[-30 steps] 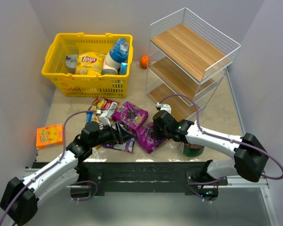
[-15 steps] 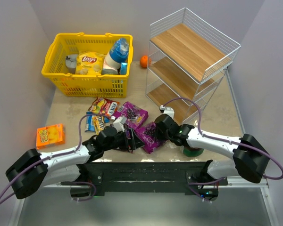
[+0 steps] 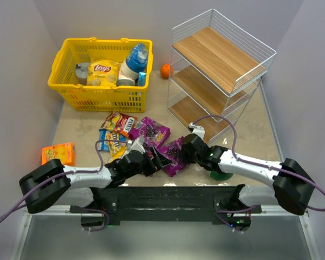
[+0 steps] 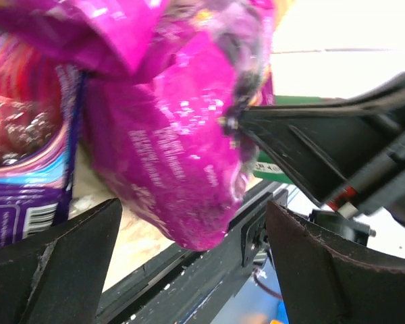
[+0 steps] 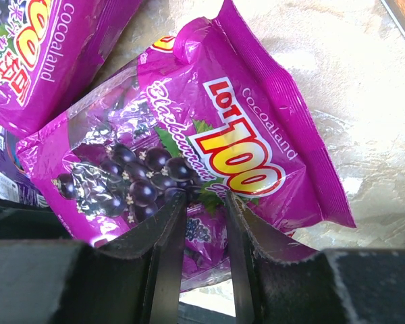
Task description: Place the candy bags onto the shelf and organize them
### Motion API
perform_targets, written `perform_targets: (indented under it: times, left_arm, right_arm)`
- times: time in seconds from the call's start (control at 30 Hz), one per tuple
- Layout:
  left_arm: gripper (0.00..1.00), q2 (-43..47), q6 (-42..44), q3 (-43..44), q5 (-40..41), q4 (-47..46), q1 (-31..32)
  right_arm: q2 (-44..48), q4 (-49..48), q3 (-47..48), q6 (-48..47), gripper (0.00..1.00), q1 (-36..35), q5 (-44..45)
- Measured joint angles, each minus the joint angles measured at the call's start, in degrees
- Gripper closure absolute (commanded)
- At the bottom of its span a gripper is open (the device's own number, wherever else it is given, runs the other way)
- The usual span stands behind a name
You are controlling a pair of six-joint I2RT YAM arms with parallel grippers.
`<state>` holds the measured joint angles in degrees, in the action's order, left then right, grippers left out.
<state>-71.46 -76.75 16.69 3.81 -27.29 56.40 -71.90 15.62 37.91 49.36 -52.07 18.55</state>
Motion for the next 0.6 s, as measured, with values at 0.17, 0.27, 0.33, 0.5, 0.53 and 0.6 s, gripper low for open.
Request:
perform_targets:
  times: [0.17,0.27,0.33,0.5,0.53,0.6]
  left_arm:
    - [0.1,-1.0,-4.8,-0.1,3.7,-0.1,0.9]
    - [0.15,-1.1,-6.1,-0.1,6.6,-0.8,1.0]
    - [0.18,-1.9,-6.5,-0.1,8.0,-2.2,1.0]
    - [0.22,-6.7,-8.1,0.0,8.7,-5.0,1.2]
    - [0.23,-7.5,-8.5,0.0,8.8,-5.7,1.4]
    - [0.28,-9.0,-9.2,0.2,9.3,-6.9,1.8]
  right_arm:
    - [0.0,0.0,0.0,0.3,0.66,0.0,0.0]
    - [0.2,-0.1,-0.2,0.3,0.66,0.0,-0.1]
    - [0.8,-0.2,-0.8,0.5,0.66,0.0,-0.1]
    - [2.1,0.0,-1.3,0.7,0.66,0.0,-0.3]
    - [2.3,0.0,-1.4,0.8,0.66,0.0,-0.3]
    - [2.3,0.0,-1.4,0.8,0.67,0.0,-0.5]
